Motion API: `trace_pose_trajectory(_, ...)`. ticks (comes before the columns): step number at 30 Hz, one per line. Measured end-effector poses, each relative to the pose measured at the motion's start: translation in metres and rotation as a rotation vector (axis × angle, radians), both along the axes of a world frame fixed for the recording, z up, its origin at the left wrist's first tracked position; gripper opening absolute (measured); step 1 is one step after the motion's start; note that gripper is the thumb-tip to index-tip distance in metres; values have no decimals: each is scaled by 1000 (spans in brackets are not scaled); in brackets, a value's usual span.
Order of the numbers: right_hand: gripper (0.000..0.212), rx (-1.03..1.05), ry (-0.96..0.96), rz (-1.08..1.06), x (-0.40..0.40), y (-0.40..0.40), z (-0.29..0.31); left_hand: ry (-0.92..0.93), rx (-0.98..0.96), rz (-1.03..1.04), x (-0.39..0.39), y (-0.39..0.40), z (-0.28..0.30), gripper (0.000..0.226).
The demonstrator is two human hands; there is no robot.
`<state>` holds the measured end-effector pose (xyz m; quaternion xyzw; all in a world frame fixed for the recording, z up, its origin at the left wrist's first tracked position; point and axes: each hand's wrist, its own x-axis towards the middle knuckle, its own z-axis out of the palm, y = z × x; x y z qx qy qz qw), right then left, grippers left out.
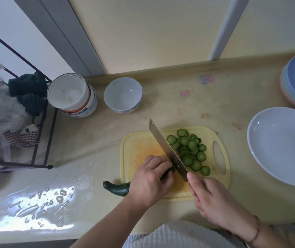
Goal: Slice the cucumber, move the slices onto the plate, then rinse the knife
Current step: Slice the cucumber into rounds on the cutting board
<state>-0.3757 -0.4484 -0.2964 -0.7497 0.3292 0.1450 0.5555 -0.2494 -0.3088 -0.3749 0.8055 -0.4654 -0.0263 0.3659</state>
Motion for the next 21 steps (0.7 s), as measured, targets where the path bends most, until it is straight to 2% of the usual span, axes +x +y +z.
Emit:
trace_pose_trajectory(7,70,-3,-5,5,-10,4,1,-13,-3,-3,0,-1,0,12)
trace_pose_trajectory(16,67,-97,-4,36,8,10,-13,-8,-9,-11,0,-1,0,12)
trace_pose_trajectory(21,59,-32,37,-10,10,-2,-20,-7,3,-13,0,0,1,13)
